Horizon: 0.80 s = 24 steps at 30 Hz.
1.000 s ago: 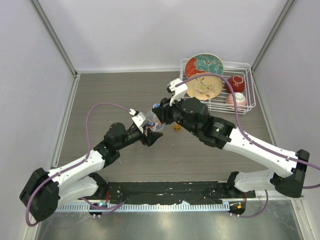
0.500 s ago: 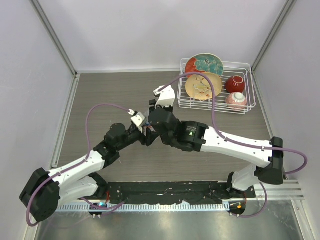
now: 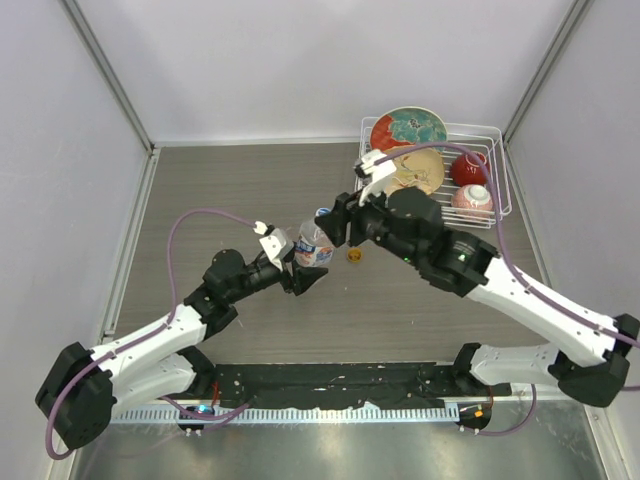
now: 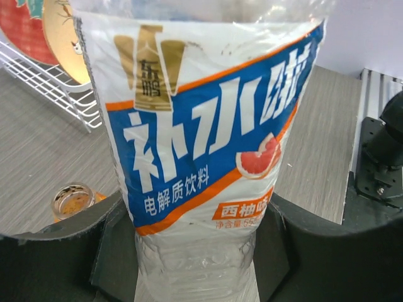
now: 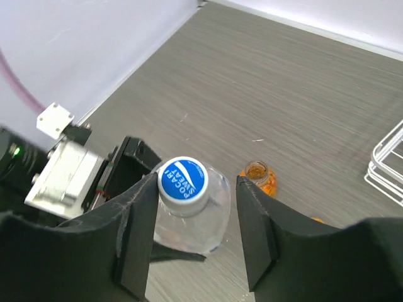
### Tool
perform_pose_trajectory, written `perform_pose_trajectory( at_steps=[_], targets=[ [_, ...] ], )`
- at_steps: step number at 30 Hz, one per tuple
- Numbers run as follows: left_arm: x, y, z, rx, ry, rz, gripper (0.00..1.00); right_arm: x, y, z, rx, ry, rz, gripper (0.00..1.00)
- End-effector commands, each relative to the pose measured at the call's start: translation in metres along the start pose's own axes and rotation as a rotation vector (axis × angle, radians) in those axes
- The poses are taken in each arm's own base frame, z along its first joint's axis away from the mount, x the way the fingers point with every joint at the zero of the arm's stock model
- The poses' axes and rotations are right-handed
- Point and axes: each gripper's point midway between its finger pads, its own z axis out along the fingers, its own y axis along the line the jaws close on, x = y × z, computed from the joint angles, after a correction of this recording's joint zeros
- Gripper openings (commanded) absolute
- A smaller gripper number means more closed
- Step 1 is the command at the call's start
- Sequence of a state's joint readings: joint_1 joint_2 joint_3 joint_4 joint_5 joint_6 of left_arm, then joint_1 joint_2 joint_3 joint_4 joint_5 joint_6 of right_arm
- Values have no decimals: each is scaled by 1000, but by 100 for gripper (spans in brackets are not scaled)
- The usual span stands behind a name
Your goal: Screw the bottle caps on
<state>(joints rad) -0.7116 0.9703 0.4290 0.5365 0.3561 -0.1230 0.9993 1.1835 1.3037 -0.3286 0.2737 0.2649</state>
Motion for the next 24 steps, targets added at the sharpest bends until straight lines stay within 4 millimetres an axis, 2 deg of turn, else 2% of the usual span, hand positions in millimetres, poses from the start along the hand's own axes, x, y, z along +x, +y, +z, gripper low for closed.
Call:
perform_pose_trajectory(
  at_steps=[1, 3, 6, 10, 12, 13, 15, 16, 17, 20, 24],
  targets=[
    [-14, -12, -2, 68, -59, 24, 4, -13, 35, -33, -364, -14, -67, 59],
    [-14, -13, -2, 74, -58, 24, 4, -15, 27, -35, -360, -13, -95, 65],
    [-16, -13, -1, 73, -61, 22, 4, -13, 27, -32, -392, 16, -109, 67],
    [-19, -15, -1, 81, -66, 20, 4, -11, 35, -37, -488, 25, -176, 68],
    [-20, -20, -2, 110, -70, 18, 4, -13, 39, -46, -556, 15, -214, 70],
    [-21, -23, -3, 126, -72, 17, 4, -17, 29, -45, -544, 6, -220, 70],
    [-23, -33, -5, 182, -78, 18, 4, -21, 28, -49, -594, -7, -252, 71],
    [-23, -36, -6, 198, -76, 19, 4, -30, 17, -49, -579, -25, -256, 71],
    [-23, -40, -7, 222, -75, 21, 4, -31, 15, -50, -594, -25, -261, 71],
    [-22, -50, -10, 277, -68, 19, 4, -32, 11, -53, -646, -24, -272, 71],
    [-22, -65, -15, 366, -61, 24, 0, -23, 19, -57, -755, 2, -270, 71]
  ],
)
